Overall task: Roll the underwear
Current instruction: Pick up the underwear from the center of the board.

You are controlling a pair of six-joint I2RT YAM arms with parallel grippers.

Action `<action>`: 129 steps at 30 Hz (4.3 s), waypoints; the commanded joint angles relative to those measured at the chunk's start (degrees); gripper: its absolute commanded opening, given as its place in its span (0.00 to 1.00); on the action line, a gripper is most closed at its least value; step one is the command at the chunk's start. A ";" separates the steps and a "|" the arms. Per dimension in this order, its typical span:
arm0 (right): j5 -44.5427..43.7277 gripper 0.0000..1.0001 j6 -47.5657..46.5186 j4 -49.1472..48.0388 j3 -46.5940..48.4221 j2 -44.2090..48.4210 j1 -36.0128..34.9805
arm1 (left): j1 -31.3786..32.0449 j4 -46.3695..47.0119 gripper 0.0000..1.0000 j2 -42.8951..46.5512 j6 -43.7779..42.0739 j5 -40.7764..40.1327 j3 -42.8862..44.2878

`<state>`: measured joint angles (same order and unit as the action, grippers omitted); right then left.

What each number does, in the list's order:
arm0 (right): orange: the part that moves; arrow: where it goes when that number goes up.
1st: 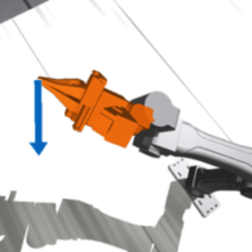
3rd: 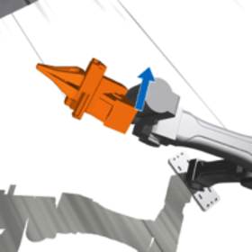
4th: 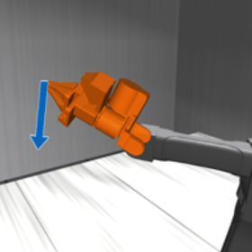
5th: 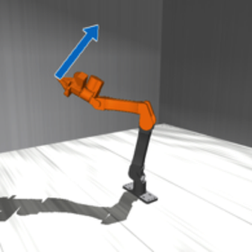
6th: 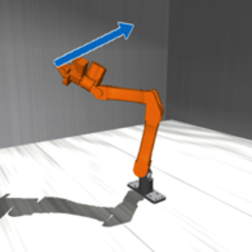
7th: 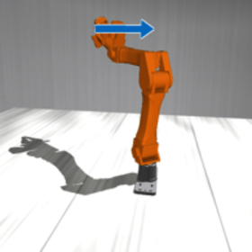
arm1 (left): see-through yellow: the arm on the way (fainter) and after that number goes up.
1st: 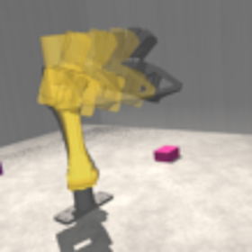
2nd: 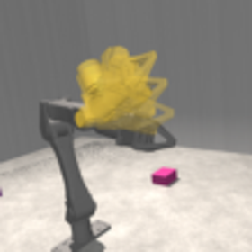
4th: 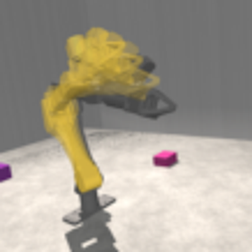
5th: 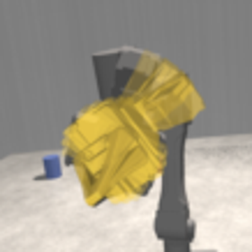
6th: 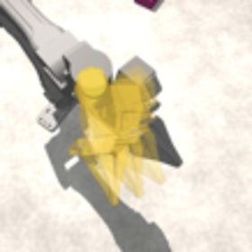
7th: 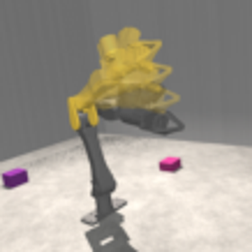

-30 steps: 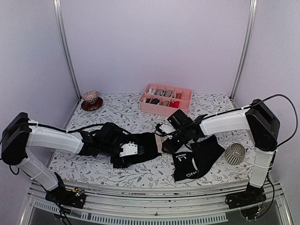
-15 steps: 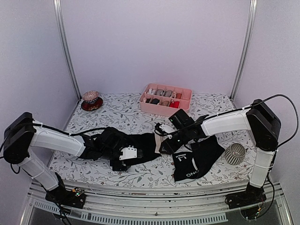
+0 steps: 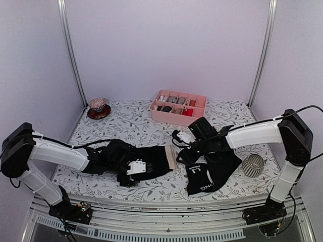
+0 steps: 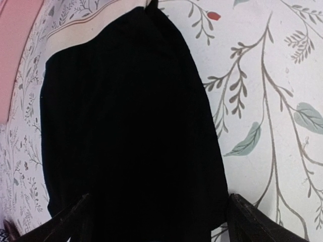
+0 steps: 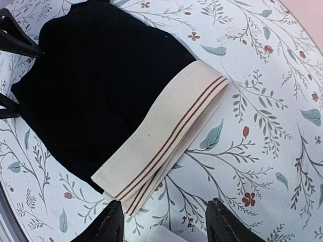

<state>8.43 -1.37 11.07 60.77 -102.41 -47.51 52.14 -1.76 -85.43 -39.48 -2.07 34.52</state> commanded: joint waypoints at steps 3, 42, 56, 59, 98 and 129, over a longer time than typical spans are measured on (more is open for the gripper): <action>-5.54 0.58 -6.44 -6.02 -2.74 3.93 -4.40 | 0.47 0.92 0.80 -2.64 -0.03 -4.48 -1.32; -27.95 0.51 -19.98 -3.92 4.98 -10.04 -16.13 | -3.69 2.64 0.59 7.51 -0.70 2.29 -7.46; -25.28 0.51 -17.90 3.13 4.92 -11.32 -15.95 | -3.45 0.36 0.30 7.87 -2.05 1.45 -8.12; -22.86 0.49 -17.81 4.39 5.74 -11.03 -15.95 | -3.46 -0.33 0.27 9.37 -2.06 1.25 -8.08; -19.60 0.69 -17.75 -8.29 -6.16 13.93 -16.39 | -1.99 -1.76 0.34 4.07 -5.55 -0.79 -7.85; -27.95 0.83 -39.42 -26.47 -6.37 -4.81 -23.86 | -7.96 -7.51 0.01 11.07 -6.47 8.48 0.35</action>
<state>-16.32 -39.48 -13.76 49.76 -103.53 -70.89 45.25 -7.44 -75.37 -45.45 4.27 33.54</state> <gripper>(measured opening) 0.825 0.029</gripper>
